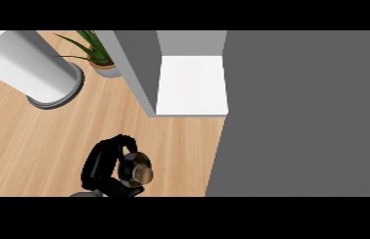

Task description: Pick up the wine, place it into the cabinet and close the cabinet

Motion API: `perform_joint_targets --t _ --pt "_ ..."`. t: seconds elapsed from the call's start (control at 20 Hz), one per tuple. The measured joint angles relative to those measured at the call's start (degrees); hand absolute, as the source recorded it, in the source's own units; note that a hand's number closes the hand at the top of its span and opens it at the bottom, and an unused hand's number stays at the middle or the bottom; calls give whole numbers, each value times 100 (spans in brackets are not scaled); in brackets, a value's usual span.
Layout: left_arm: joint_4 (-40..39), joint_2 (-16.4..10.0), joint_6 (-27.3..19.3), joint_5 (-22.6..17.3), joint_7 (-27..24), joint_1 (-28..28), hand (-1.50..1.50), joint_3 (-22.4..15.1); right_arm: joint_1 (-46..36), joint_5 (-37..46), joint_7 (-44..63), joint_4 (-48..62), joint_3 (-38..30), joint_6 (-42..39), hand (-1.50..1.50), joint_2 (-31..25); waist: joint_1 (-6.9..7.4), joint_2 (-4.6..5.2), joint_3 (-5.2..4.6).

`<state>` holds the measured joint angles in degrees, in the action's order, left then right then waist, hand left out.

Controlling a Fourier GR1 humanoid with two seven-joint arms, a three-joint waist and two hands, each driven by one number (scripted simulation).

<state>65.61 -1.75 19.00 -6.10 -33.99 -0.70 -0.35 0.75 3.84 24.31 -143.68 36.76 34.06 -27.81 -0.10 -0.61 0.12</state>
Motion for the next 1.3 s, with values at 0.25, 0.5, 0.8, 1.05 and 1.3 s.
perform_joint_targets --t 0.25,0.5,0.8,1.05,1.3 --pt "1100 121 -532 -259 715 405 150 -775 124 -2 -134 0 100 19 -150 -44 -24 11 -8" --pt "1574 158 -1300 -291 1014 359 150 -1397 189 -9 -207 -24 8 3 -150 -152 -56 25 -12" --pt "1836 170 -2188 -252 1321 -4 150 -1649 444 -36 -446 -52 -34 -32 -150 -311 -99 29 -12" --pt "1472 172 -2667 -178 1311 -480 150 -1546 562 -69 -565 -47 -146 -87 -150 -383 -109 41 -13" --pt "1205 168 -2896 -58 1477 -945 150 -1498 625 -95 -654 -51 -116 -84 -150 -358 -115 42 -15"
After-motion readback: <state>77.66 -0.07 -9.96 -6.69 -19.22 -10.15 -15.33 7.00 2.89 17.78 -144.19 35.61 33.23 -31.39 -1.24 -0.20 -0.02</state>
